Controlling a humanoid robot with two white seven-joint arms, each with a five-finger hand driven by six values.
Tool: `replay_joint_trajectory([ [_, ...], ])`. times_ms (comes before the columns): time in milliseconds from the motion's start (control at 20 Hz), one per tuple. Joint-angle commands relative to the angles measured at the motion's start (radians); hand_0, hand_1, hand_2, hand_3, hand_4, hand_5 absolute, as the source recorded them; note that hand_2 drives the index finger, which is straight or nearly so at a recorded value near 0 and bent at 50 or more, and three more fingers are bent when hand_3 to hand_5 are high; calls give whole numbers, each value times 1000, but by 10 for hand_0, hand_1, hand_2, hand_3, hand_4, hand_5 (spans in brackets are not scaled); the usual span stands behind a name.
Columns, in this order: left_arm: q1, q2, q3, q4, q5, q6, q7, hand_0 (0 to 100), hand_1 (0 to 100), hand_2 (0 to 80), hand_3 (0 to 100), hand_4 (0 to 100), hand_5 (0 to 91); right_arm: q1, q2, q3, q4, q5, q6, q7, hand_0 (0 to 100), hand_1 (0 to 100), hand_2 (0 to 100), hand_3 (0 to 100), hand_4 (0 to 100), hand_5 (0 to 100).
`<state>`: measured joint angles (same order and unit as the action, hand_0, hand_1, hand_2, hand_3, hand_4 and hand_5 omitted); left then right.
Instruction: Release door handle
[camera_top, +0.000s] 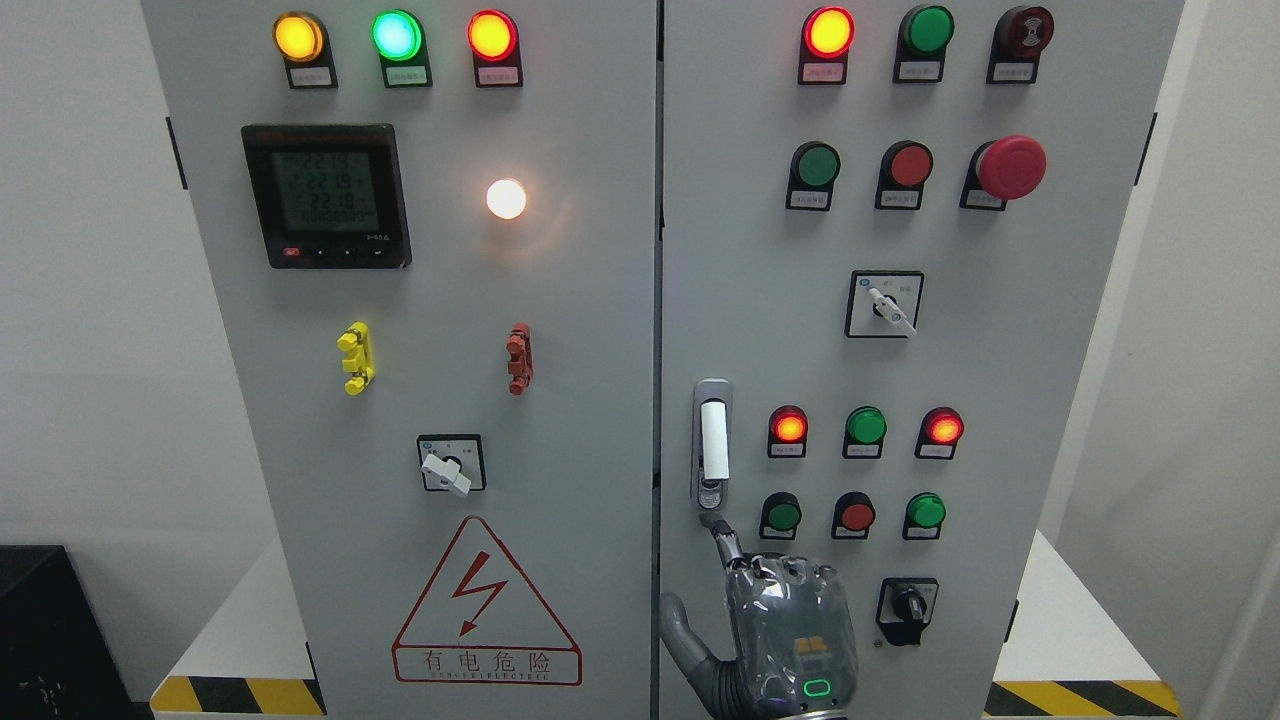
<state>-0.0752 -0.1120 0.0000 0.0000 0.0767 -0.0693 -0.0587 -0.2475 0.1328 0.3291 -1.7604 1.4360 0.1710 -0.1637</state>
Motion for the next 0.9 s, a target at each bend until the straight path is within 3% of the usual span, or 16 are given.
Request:
replay_joint_trajectory([
  [0,0,0,-21,-20,0,0,0,0,0,23,91,12,0,-2,1,-33,-47,-3,4,9,469,292,625,1000,894,908],
  [250,0,0,-21,-20,0,0,0,0,0,22,92,12,0,-25,1,-35,-63,-2,13,53,272,318,779,1000,978,918],
  [850,0,0,-21,-20,0,0,0,0,0,22,90,12,0,-127,2,-56,-57,3,27,96,142,340,861,1000,988,923],
])
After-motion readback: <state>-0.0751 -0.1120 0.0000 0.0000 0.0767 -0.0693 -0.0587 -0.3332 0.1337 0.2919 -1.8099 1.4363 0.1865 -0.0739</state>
